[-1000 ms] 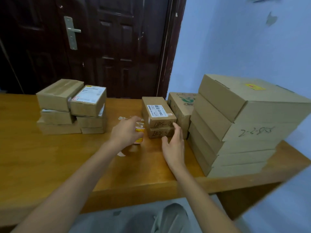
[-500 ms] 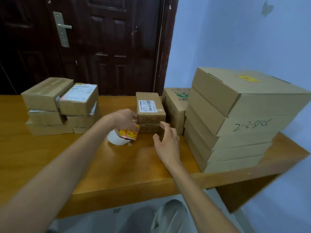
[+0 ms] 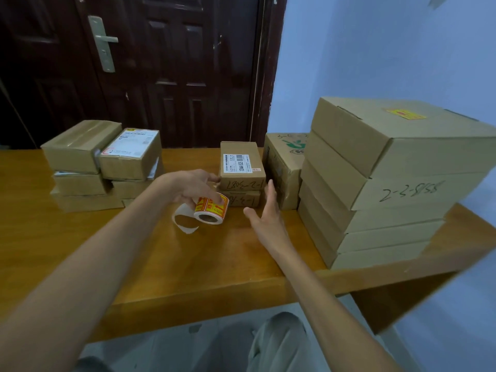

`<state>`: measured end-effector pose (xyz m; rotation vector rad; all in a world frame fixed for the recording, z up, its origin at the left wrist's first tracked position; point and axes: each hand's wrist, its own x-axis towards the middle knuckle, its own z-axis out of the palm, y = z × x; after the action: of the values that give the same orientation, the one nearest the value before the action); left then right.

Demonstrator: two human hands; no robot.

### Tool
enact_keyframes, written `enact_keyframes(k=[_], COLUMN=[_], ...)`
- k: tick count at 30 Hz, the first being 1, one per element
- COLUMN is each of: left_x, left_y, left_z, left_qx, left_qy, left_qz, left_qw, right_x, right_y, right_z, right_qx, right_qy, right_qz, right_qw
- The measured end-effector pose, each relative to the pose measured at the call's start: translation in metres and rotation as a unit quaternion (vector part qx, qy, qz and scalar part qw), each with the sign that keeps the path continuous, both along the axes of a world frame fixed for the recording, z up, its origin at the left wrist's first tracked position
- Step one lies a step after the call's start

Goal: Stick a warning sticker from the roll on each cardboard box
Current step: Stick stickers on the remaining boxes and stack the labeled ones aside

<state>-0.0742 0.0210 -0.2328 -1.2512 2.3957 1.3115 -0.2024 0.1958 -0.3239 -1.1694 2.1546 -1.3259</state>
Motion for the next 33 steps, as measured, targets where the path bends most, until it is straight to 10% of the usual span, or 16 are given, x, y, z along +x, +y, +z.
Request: enact_keyframes(k=[8,17,33], left_x=[0.036,0.104,0.175], left_y=[0.039,0.126,0.153], left_z=[0.011,-0.002,0.007], left_qx=[-0.088,-0.046,-0.046], left_qy=[-0.007,0.050,0.106], left_qz=[-0.028,-0.028,0.057], left_qw=[0.996,0.997,0.992], right_x=[0.011,0.047,0.061], right_y=[0.024,0.068,0.069], right_z=[0.004,0.018,0.029], right_qx=[-0.092,-0.215,-0.113], right_qy=[-0.012,-0.222,-0.392], right_qz=[-0.018,-0.087,-0.080], right_qw=[0.996,0.947,0.909])
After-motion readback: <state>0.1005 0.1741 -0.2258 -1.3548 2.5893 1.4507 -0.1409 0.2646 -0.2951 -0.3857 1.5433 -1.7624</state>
